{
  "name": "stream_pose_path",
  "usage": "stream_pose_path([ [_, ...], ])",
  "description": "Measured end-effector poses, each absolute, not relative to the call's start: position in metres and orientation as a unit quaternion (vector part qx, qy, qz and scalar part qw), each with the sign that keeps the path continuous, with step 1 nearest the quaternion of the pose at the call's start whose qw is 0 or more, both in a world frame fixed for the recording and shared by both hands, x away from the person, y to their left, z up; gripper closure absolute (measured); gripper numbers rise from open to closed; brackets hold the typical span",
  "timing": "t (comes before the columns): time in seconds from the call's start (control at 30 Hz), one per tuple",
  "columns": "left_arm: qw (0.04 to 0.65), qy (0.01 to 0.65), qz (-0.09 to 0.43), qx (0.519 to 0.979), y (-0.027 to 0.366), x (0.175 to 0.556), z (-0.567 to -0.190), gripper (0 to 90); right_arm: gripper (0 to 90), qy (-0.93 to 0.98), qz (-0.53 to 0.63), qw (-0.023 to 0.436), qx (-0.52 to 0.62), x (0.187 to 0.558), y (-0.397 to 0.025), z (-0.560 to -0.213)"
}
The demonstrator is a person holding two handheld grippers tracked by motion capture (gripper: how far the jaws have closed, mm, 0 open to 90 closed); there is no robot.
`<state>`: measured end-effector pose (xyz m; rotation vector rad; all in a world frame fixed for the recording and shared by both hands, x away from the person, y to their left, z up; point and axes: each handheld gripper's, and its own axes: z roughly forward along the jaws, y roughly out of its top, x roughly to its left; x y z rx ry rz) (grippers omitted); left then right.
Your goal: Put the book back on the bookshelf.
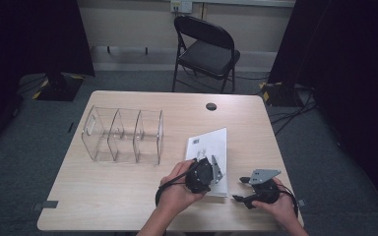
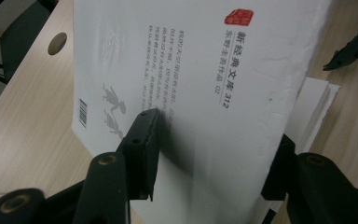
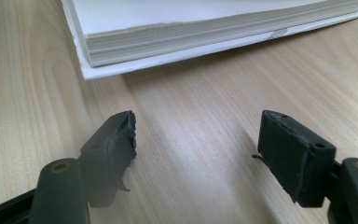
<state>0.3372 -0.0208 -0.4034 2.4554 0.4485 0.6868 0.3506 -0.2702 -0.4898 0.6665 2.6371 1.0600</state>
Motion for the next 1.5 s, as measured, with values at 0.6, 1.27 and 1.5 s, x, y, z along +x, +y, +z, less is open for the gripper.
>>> stream_pose_path([
  [0.6, 0.260, 0.177, 0.235, 0.920, -0.023, 0.339, -0.380, 53.0, 25.7, 0.900, 0.359, 0.131, 0.212, 0.354, -0.262, -0.491],
  [1.27, 0.256, 0.188, 0.218, 0.923, -0.030, 0.338, -0.369, 53.4, 26.4, 0.892, 0.368, 0.192, 0.180, 0.352, -0.239, -0.481],
  [1.5, 0.249, 0.183, 0.218, 0.926, -0.033, 0.338, -0.368, 53.4, 26.2, 0.890, 0.374, 0.207, 0.161, 0.353, -0.240, -0.478],
])
